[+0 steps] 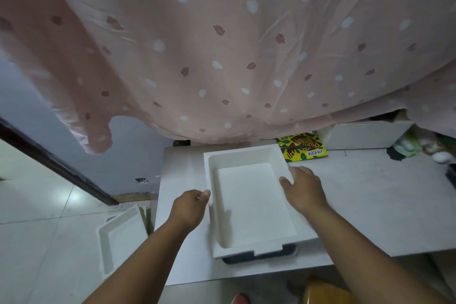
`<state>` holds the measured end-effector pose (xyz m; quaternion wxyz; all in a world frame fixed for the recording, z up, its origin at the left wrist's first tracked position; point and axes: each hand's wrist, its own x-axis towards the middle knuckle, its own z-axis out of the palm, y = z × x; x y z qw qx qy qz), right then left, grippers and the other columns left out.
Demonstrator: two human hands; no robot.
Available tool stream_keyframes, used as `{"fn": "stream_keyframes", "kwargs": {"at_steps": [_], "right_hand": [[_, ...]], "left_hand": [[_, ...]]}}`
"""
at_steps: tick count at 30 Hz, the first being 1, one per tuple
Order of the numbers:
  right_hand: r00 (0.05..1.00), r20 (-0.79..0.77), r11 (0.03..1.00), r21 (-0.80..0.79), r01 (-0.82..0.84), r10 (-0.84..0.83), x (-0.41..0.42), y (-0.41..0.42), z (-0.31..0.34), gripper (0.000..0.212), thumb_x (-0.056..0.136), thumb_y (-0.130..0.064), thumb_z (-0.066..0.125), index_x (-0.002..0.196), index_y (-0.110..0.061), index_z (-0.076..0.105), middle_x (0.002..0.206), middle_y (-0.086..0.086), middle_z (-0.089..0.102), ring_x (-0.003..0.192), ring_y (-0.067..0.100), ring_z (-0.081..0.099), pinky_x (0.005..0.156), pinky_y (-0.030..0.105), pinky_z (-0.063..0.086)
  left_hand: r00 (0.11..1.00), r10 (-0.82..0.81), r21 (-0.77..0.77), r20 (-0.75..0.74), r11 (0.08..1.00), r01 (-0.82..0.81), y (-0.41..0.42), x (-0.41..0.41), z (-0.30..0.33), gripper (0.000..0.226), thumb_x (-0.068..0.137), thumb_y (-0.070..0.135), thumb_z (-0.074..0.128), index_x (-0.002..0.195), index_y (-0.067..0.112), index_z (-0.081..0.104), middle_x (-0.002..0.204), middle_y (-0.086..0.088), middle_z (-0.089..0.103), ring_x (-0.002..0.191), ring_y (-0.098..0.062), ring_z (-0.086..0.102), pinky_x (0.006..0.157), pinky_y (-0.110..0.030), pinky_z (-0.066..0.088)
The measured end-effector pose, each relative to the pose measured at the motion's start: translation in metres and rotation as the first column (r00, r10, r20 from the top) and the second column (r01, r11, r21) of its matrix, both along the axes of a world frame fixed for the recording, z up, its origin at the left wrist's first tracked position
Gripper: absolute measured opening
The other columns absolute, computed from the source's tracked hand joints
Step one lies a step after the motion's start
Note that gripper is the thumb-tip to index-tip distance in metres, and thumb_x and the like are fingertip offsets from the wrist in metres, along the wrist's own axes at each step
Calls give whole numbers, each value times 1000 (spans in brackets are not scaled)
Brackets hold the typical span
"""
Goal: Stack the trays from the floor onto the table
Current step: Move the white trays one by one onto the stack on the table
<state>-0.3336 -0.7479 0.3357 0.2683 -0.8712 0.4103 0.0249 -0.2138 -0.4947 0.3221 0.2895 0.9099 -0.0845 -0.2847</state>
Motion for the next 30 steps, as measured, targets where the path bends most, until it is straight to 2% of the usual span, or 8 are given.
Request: {"fn": "stream_keyframes", "kwargs": {"at_steps": [3,6,12,18,20,23,25,30], "right_hand": [[992,107,997,-30,-69,72,9,43,18,45,97,-36,58,138,-15,57,149,3,47,135,24,44,107,36,41],[973,185,990,-2,-138,136,19,93,35,33,96,-29,62,126,-17,66,133,-1,62,115,18,60,93,27,44],[965,176,976,65,-207,193,38,217,62,22,90,-27,64,109,-22,72,91,-8,67,86,12,63,75,25,49],[926,67,928,-33,-370,371,71,341,62,30,87,-3,56,101,-27,67,92,-3,59,73,14,61,58,29,52],[903,67,905,-16,-425,425,78,372,62,24,91,-8,57,103,-27,68,91,-2,63,76,17,64,61,30,55],[836,37,836,-26,-547,548,95,423,54,24,96,-18,58,116,-24,69,112,1,67,103,21,64,90,36,55],[776,-3,776,-31,-630,631,108,453,50,26,97,-22,59,121,-24,68,119,2,67,108,22,63,95,38,53],[688,8,678,159,-717,726,142,510,36,24,99,-25,55,121,-25,67,98,-3,73,81,7,72,86,38,58]], "left_hand": [[998,56,-200,-32,978,-62,29,1,23,37,98,36,44,88,10,69,85,0,74,83,-16,72,82,-39,58],[997,71,-281,-7,957,-71,69,5,40,32,97,29,51,79,11,71,73,-2,75,71,-16,73,73,-38,59],[994,51,-155,93,987,-37,190,15,70,54,96,49,52,69,6,71,50,0,64,37,-11,59,53,-23,46],[987,147,-174,70,976,-133,335,26,67,39,100,36,51,81,8,70,59,-3,63,47,-13,62,52,-24,48],[979,205,-160,3,966,-202,370,25,61,34,100,32,49,87,9,71,64,-7,65,51,-16,64,54,-25,49],[957,278,-118,-83,951,-286,429,21,47,36,100,35,47,93,11,72,65,-6,65,55,-18,67,52,-25,48],[934,339,-107,-113,930,-351,462,22,40,36,100,36,47,93,11,72,66,-5,64,57,-20,68,53,-25,48],[868,458,-108,-195,869,-483,509,24,21,34,99,37,49,91,11,71,71,-4,64,53,-18,66,55,-26,46]]}}
